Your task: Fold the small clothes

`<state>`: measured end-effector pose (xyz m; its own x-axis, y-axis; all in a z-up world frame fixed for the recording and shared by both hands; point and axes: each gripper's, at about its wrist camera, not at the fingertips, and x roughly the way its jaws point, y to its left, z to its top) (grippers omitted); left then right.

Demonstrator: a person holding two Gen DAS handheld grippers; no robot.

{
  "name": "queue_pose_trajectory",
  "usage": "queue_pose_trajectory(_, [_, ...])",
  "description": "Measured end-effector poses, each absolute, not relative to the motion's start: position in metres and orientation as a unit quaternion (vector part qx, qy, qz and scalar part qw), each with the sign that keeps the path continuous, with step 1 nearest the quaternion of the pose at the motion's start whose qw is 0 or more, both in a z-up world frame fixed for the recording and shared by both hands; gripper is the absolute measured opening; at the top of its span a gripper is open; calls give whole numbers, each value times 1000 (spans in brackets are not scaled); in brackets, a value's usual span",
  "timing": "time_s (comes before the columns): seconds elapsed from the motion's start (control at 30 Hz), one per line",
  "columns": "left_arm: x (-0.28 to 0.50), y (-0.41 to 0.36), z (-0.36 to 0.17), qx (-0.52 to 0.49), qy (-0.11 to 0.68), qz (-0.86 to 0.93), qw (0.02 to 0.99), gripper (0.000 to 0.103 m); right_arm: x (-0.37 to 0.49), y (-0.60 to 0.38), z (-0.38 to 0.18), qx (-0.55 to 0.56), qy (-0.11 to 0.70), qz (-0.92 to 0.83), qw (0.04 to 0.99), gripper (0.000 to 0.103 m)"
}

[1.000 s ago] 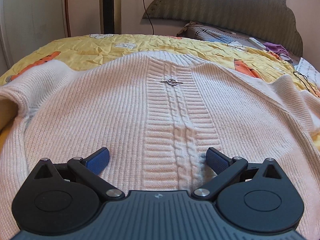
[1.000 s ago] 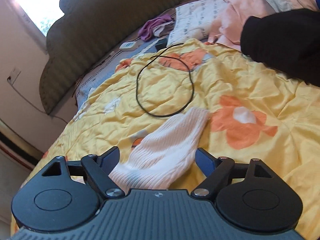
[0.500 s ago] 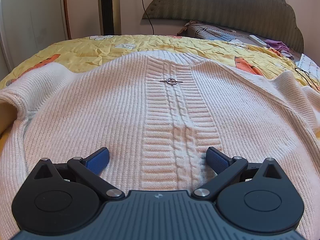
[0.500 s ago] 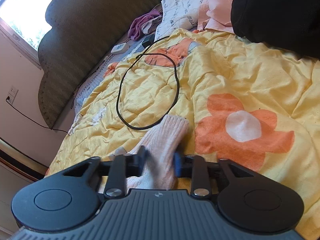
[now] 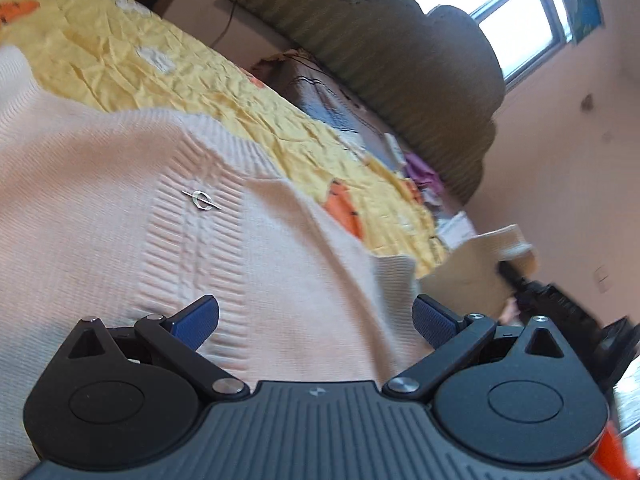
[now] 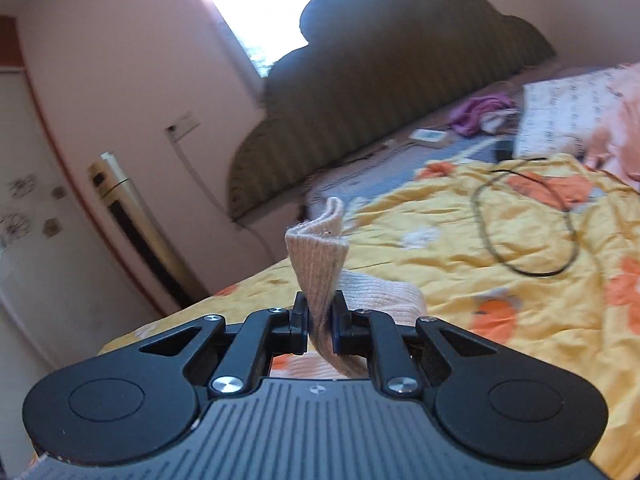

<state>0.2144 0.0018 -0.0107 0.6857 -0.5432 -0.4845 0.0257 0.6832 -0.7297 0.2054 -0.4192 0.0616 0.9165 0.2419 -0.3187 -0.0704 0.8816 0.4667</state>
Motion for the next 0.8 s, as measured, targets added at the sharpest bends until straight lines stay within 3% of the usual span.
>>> queue_pose_trajectory(0.17, [227, 16, -36, -471, 374, -175, 779, 103, 184, -290, 57, 162, 206, 208, 942, 16])
queue_pose_trajectory(0.27, [230, 15, -53, -482, 397, -160, 765, 103, 173, -228, 33, 92, 247, 237, 935, 16])
queue_pose_trajectory(0.43, [238, 10, -69, -506, 410, -148, 744, 103, 161, -199, 12, 103, 282, 253, 919, 16])
queue_pose_trajectory(0.6, [254, -4, -68, -486, 429, -136, 749, 103, 147, -187, 13, 30, 293, 260, 920, 17])
queue_pose_trajectory(0.7, [256, -11, -67, -462, 439, -122, 761, 96, 147, -185, 6, 26, 309, 264, 913, 25])
queue_pose_trajectory(0.73, [256, -12, -66, -455, 442, -120, 764, 92, 145, -185, 5, 33, 310, 263, 913, 35])
queue_pose_trajectory(0.8, [254, -12, -66, -444, 447, -117, 767, 84, 144, -191, 5, 48, 313, 256, 913, 41])
